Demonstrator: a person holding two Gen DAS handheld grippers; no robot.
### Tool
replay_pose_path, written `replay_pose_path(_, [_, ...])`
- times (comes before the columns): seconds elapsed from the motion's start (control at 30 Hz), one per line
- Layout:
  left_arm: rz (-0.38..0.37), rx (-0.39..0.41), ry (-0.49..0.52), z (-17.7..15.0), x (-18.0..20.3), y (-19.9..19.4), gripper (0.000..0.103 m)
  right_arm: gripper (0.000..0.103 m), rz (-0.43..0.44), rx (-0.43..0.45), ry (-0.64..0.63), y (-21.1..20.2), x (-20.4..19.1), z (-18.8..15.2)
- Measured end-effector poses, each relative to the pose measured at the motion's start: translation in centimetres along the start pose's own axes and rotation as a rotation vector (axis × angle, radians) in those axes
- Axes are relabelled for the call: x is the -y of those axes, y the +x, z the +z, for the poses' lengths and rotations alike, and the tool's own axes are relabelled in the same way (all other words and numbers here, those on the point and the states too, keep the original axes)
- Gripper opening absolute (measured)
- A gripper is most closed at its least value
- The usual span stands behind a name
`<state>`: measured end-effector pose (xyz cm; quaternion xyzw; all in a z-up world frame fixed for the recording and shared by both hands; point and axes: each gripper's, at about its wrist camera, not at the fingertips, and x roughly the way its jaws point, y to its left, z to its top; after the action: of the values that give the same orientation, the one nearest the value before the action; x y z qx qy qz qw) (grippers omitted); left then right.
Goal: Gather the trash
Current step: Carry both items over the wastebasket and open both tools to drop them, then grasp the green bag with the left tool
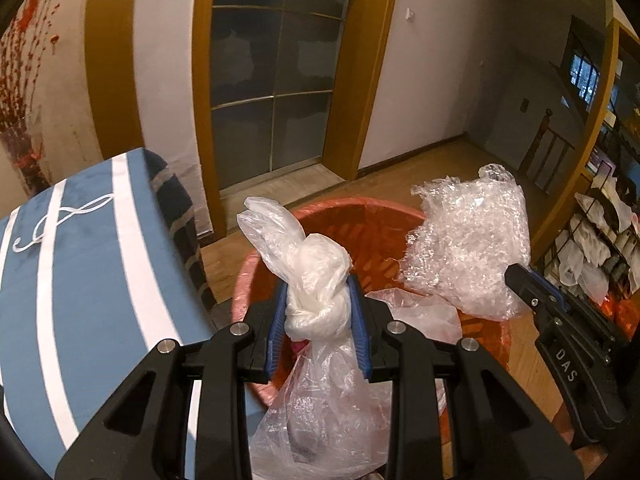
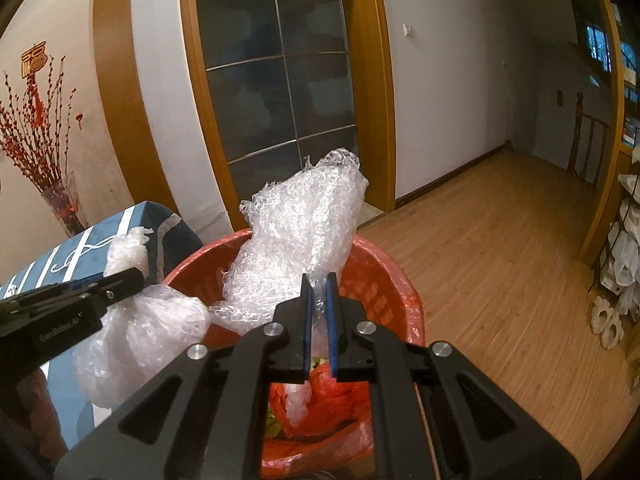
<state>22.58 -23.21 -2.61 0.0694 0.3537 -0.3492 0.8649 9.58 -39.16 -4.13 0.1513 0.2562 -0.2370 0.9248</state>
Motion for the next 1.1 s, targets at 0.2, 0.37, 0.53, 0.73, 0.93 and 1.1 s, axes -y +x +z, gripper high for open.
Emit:
replay_pose_path(0.2, [0.016, -0.029, 0.009, -0.6, 0.2, 0.7, 0.048, 0.033, 0.023, -0.018, 0.027, 0.6, 0.8, -0.5])
replay_pose_path(0.37, [0.059, -0.045, 0.005, -1.2, -1.1, 0.8, 0.056, 0.047, 0.016, -0.027, 0.031, 0.7, 1.1, -1.0])
replay_pose_path(0.53, [0.118, -0.045, 0.008, -1.9, -2.6, 0.1, 0.066, 0.062, 0.01, -0.028, 0.023, 0.4, 0.9, -1.3])
replay_pose_path(0.73, [0.181, -0.052, 0.0, -2.8, -4.6, -1.0, 0.07, 0.072, 0.01, -0.03, 0.011, -0.1, 0.2, -1.5])
replay_pose_path(0.93, [0.244, -0.048, -0.024, -4.0, -7.5, -2.8, 0.072, 0.082, 0.003, -0.02, -0.016, -0.7, -1.2, -1.6])
replay_pose_path(1.1, [0.321, -0.043, -0.079, -5.3, -11.4, -5.2, 0.072, 0.083, 0.021, -0.026, -0.035, -1.1, -2.5, -1.7])
